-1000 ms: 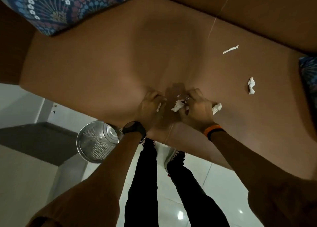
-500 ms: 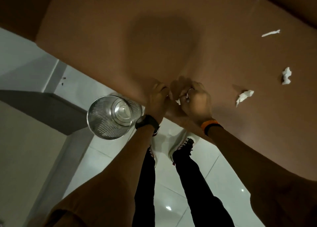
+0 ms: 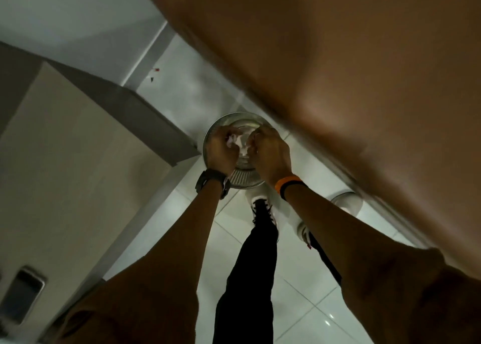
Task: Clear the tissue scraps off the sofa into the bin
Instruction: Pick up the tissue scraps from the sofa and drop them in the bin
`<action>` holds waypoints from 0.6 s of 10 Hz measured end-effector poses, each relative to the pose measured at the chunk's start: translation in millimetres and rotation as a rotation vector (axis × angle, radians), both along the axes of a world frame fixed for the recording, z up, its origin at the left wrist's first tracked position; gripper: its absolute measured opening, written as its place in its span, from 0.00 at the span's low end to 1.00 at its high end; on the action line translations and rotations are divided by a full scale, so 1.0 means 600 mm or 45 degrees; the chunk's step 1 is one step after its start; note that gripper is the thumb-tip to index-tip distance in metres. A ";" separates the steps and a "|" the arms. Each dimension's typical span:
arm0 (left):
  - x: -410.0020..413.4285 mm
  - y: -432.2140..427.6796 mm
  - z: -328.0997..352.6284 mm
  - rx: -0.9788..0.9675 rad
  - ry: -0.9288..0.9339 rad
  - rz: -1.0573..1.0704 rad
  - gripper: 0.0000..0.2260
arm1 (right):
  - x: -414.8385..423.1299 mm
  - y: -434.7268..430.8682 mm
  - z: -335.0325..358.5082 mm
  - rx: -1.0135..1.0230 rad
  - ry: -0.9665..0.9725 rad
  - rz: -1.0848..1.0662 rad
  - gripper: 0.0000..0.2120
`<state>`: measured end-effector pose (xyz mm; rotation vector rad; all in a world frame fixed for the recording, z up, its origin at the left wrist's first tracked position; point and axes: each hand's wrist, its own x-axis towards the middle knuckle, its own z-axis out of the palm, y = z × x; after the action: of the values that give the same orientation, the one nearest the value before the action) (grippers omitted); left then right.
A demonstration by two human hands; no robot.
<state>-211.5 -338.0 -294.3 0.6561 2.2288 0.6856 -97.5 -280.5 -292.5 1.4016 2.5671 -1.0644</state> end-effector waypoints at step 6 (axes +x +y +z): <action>0.150 0.065 0.106 0.332 0.380 -0.586 0.14 | 0.188 0.048 0.117 0.384 0.176 -0.283 0.04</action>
<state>-121.5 -299.0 -230.5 1.4285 2.1443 0.6757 15.4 -251.9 -222.4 1.7767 2.8183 -0.8487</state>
